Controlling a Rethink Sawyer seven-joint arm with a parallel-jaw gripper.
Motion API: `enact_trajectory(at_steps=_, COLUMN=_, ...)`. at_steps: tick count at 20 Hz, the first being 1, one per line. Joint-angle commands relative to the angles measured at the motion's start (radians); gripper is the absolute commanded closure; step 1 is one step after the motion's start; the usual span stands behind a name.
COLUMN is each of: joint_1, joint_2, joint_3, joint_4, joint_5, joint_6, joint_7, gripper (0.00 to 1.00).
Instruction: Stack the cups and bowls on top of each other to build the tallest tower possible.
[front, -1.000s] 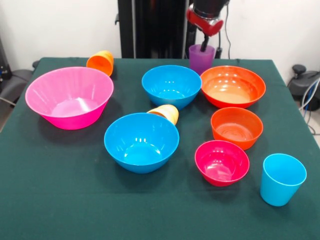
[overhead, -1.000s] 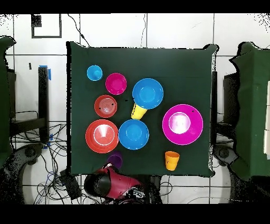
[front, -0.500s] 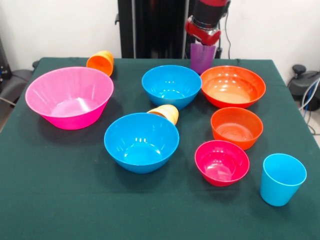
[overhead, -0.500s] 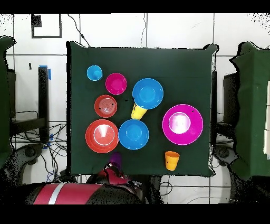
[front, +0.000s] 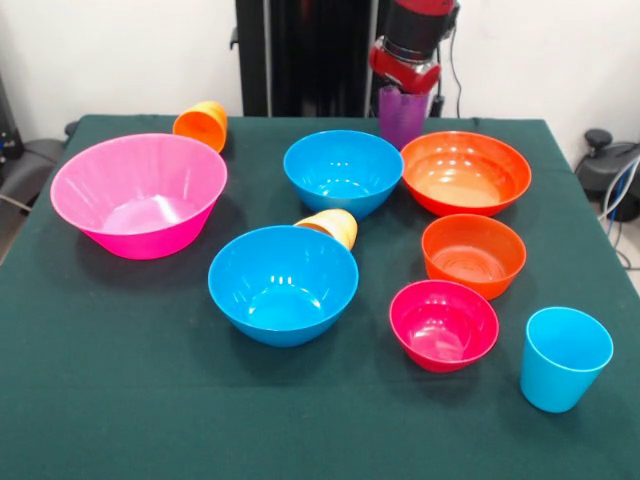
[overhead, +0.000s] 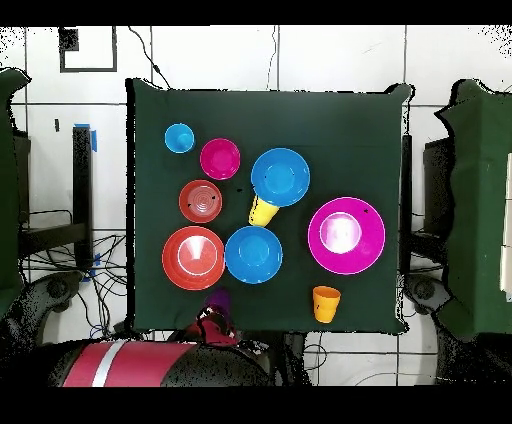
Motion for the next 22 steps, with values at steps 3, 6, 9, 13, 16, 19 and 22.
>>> enact_trajectory(at_steps=3, joint_1=0.034, joint_2=0.069, joint_3=0.023, joint_4=-0.122, joint_5=0.073, joint_6=0.025, joint_7=0.137, gripper=1.0)
enact_trajectory(at_steps=6, joint_1=0.039, joint_2=-0.009, joint_3=0.006, joint_4=-0.111, joint_5=0.071, joint_6=0.102, joint_7=0.102, gripper=1.0)
enact_trajectory(at_steps=9, joint_1=0.045, joint_2=-0.092, joint_3=-0.01, joint_4=-0.117, joint_5=0.059, joint_6=0.17, joint_7=0.063, gripper=1.0)
enact_trajectory(at_steps=13, joint_1=0.064, joint_2=-0.238, joint_3=-0.047, joint_4=-0.121, joint_5=0.068, joint_6=0.379, joint_7=0.033, gripper=1.0)
enact_trajectory(at_steps=16, joint_1=0.111, joint_2=-0.313, joint_3=-0.103, joint_4=-0.158, joint_5=0.071, joint_6=0.572, joint_7=0.051, gripper=1.0)
enact_trajectory(at_steps=19, joint_1=0.123, joint_2=-0.383, joint_3=-0.116, joint_4=-0.196, joint_5=0.056, joint_6=0.766, joint_7=0.11, gripper=1.0)
enact_trajectory(at_steps=22, joint_1=0.143, joint_2=-0.412, joint_3=-0.144, joint_4=-0.24, joint_5=0.039, joint_6=0.882, joint_7=0.136, gripper=1.0)
